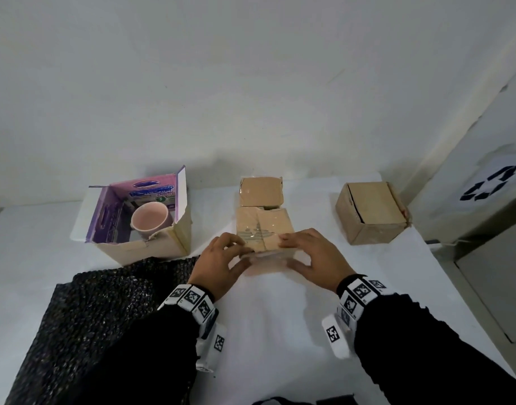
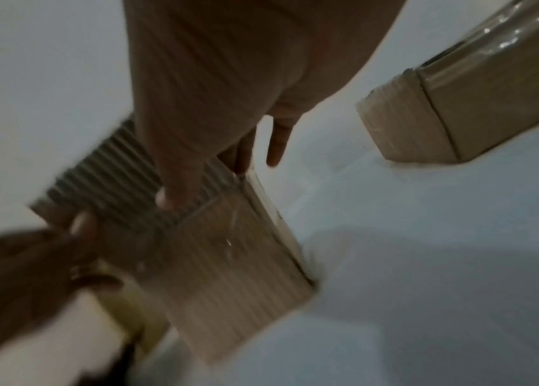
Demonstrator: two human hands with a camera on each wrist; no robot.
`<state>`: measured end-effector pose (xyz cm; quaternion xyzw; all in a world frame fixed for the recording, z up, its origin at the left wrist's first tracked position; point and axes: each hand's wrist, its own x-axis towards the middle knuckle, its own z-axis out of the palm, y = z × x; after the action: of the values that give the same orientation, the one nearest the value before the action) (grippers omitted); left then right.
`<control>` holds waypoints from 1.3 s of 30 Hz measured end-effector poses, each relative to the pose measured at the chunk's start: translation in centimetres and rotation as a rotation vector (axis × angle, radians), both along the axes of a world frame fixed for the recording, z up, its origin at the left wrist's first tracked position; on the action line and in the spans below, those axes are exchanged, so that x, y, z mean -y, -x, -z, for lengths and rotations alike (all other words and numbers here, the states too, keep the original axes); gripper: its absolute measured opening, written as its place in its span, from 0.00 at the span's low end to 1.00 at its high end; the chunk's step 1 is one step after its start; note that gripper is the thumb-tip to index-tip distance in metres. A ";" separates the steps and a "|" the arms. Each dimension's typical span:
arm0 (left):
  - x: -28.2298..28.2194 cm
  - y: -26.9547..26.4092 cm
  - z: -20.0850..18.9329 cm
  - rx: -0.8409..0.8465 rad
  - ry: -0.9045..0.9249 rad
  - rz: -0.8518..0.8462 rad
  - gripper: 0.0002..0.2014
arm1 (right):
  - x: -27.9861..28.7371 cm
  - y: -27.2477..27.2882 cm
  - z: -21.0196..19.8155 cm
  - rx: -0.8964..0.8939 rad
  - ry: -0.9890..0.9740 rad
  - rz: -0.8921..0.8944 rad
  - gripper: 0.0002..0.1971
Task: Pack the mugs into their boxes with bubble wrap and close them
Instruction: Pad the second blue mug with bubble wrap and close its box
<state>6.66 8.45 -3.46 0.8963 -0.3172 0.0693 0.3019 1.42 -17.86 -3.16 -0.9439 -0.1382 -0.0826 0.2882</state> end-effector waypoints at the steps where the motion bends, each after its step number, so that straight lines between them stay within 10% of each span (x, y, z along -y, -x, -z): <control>1: 0.2 -0.3 0.1 -0.025 0.041 -0.029 0.23 | -0.2 -0.4 -0.3 -0.042 -0.146 0.085 0.21; 9: 1.4 -2.1 0.0 -0.578 0.066 -0.357 0.36 | -0.6 -2.7 1.6 -0.204 -0.504 0.411 0.23; 14: 1.4 -2.3 0.3 -0.615 0.084 -0.379 0.32 | -1.2 -6.5 0.5 -0.574 -0.695 0.386 0.18; 24: 2.0 -1.8 -1.1 -0.693 0.171 -0.417 0.26 | -2.2 -14.8 -5.0 -0.489 -0.834 0.271 0.21; 34: 2.0 -1.7 -0.7 -0.763 0.278 -0.425 0.25 | -2.7 -11.6 -7.9 -0.210 -0.603 0.057 0.06; 39: 2.2 -2.0 -0.1 -0.829 0.356 -0.450 0.23 | -3.0 -7.0 -5.5 -0.030 -0.174 -0.052 0.03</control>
<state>8.67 6.24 -3.36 0.8293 0.0474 -0.1761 0.5282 8.42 -14.87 2.32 -0.9125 -0.1508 -0.0727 0.3732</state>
